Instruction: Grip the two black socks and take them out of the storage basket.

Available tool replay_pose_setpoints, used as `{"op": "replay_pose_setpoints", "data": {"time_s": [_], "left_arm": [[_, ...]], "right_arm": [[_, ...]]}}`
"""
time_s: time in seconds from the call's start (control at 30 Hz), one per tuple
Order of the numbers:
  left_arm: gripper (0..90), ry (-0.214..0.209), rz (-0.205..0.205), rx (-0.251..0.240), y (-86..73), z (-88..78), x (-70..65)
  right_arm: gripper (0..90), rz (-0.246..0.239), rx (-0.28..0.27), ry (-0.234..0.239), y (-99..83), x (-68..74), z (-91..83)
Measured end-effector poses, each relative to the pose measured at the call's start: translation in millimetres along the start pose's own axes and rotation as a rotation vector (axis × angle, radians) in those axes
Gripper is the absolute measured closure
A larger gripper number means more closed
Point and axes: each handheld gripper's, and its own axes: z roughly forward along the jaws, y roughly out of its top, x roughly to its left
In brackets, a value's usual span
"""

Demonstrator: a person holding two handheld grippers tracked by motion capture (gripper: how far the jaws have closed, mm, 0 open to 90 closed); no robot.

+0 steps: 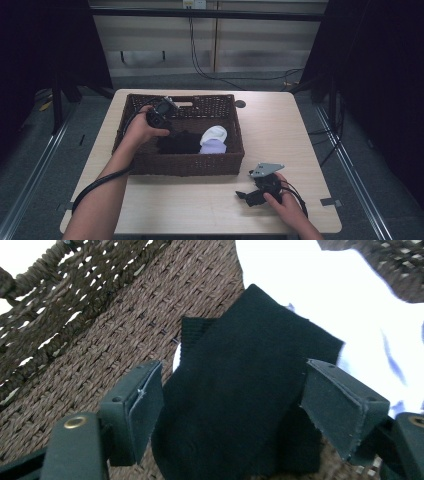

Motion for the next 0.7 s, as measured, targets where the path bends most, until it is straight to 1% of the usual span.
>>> {"op": "replay_pose_setpoints", "data": {"time_s": [0.03,0.1,0.17,0.2,0.23,0.27,0.33,0.37,0.43,0.47,0.5,0.53,0.57,0.67,0.7], "left_arm": [[25.4,-0.001,0.0,-0.002,-0.7,3.3,0.7],[26.8,-0.003,0.002,0.01,-2.0,9.1,1.8],[27.8,-0.003,0.01,0.027,-3.0,14.3,2.8],[28.5,-0.002,0.014,0.027,-3.3,16.7,3.2],[29.0,-0.002,0.023,0.034,-3.6,19.0,3.7],[29.7,0.003,0.018,0.031,-4.0,21.6,3.2],[30.7,0.005,0.028,0.045,-4.3,26.5,3.3],[31.2,0.01,0.033,0.041,-5.0,29.5,3.2],[34.1,0.001,0.038,0.051,-6.4,34.9,2.6],[35.7,-0.005,0.05,0.07,-6.7,36.1,3.0],[36.8,-0.003,0.038,0.062,-7.7,38.6,2.3],[39.0,-0.014,0.042,0.07,-8.3,40.0,2.3],[41.1,-0.012,0.057,0.083,-8.8,42.2,1.4],[46.5,-0.011,0.056,0.084,-8.6,43.9,-0.6],[50.2,-0.018,0.055,0.09,-8.3,44.3,-1.5]], "right_arm": [[9.0,0.0,0.0,0.0,0.0,0.0,0.0],[9.0,0.0,0.0,-0.001,0.0,0.0,0.0],[9.1,0.002,0.001,0.0,0.1,0.1,-0.1],[9.0,-0.002,-0.002,-0.005,0.0,-0.2,0.0],[9.0,0.0,0.0,-0.001,0.0,0.0,0.1],[9.0,0.001,0.0,0.0,0.0,0.0,0.0],[9.0,0.001,0.0,0.0,0.0,0.0,0.0],[9.0,0.001,0.0,0.0,0.0,0.0,0.0],[9.0,0.0,0.0,0.0,0.0,0.0,0.0],[9.0,-0.001,0.0,-0.001,0.0,0.0,0.0],[9.0,0.0,0.0,0.0,0.0,0.0,0.0],[9.0,0.0,0.0,0.0,0.0,0.0,0.0],[9.0,0.004,0.003,0.001,0.0,0.3,-0.1],[9.0,0.003,0.002,0.001,0.0,0.2,-0.1],[9.0,0.003,0.002,0.001,0.0,0.2,-0.1]]}}
